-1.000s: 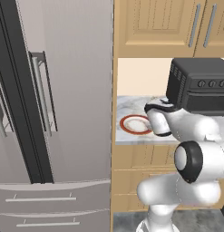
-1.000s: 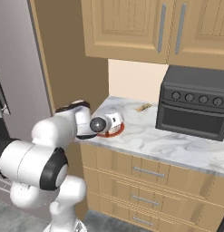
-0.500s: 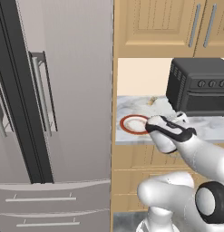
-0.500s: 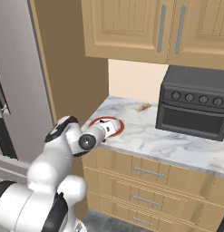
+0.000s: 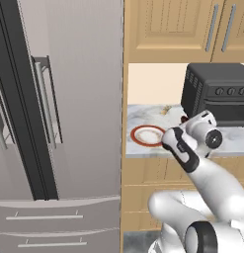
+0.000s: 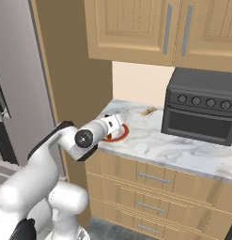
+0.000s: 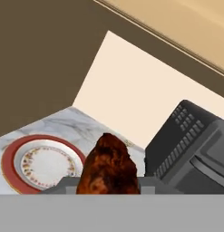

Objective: Pick the chicken drumstick from the counter and place it in the microwave. Then turn on the microwave.

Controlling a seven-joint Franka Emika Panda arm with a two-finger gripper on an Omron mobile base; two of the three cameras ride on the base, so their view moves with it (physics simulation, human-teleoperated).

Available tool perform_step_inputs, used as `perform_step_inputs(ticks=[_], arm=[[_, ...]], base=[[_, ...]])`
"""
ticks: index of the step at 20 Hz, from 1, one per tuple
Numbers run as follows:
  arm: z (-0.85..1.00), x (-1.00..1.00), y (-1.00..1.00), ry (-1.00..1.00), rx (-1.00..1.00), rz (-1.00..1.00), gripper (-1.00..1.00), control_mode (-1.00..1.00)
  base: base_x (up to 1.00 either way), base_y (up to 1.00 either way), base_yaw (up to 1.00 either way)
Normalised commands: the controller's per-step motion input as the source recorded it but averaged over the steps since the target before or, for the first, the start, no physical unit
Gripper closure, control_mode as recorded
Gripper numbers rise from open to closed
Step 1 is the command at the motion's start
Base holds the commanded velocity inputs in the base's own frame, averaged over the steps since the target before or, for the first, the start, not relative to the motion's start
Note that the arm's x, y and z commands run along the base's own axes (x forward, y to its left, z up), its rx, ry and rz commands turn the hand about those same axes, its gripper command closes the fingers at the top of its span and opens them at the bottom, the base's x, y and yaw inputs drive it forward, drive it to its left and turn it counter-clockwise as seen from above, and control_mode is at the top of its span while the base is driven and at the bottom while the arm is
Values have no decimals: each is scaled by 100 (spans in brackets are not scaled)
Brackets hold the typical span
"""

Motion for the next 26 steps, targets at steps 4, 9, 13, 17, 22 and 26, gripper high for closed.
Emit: perform_step_inputs(ticks=[4,9,13,17,22,26], arm=[[74,-41,-21,14,-4,-3,100,-100],[68,-47,-21,14,-4,-2,100,-100],[57,-52,-18,19,-3,0,100,-100],[41,-49,-15,26,-2,0,100,-100],[22,-46,-4,24,-1,0,100,-100],[9,-51,1,13,-2,0,100,-100]], base=[[0,0,0],[0,0,0],[0,0,0],[0,0,0],[0,0,0],[0,0,0]])
